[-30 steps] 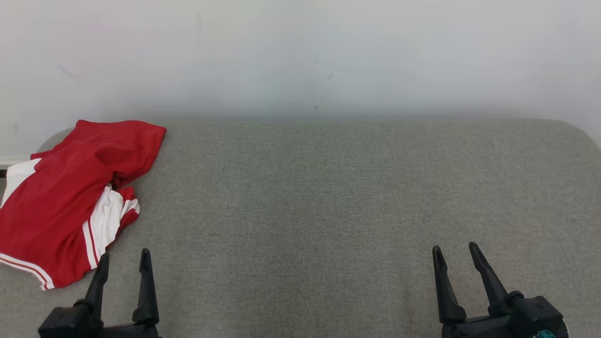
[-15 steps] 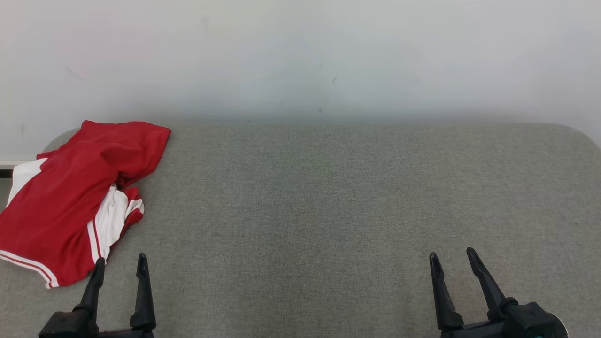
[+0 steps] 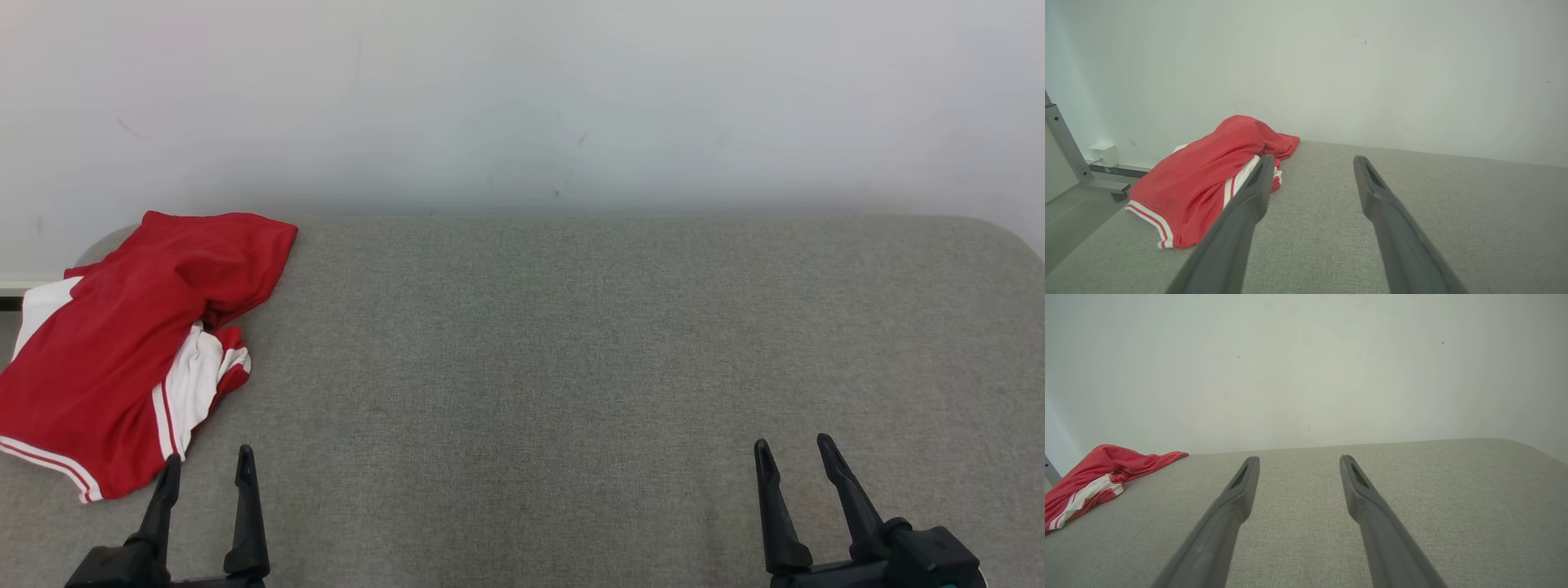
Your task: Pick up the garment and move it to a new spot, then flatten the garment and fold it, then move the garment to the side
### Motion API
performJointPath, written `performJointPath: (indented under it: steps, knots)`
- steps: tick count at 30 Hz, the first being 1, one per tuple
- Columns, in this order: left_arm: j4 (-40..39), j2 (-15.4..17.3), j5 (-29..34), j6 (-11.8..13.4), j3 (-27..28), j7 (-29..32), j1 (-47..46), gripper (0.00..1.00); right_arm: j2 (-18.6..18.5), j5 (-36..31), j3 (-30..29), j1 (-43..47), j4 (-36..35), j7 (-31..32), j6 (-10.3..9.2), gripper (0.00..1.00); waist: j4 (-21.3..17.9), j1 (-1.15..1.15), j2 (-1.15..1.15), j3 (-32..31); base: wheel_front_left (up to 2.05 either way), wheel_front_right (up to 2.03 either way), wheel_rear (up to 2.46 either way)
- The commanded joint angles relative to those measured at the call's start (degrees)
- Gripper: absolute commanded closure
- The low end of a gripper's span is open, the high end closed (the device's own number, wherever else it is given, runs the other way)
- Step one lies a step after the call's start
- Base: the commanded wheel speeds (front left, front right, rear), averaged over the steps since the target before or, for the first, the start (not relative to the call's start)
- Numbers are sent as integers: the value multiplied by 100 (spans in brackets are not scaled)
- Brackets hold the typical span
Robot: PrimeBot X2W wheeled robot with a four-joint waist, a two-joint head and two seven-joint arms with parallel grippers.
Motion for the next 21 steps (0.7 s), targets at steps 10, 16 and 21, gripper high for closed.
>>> performJointPath:
  steps: [10,16,21]
  knots:
    - [36,60,-62,44,-23,-11,41,0,-17,64,-37,47,16,9,-12,0,11,0,0,16,0,0,0]
    - [66,97,-76,35,-50,22,-42,0,-16,75,-22,72,1,22,-12,0,144,0,0,35,0,0,0]
    - [87,122,-102,62,-61,45,-112,0,-16,89,14,81,15,37,-12,0,415,0,0,66,0,0,0]
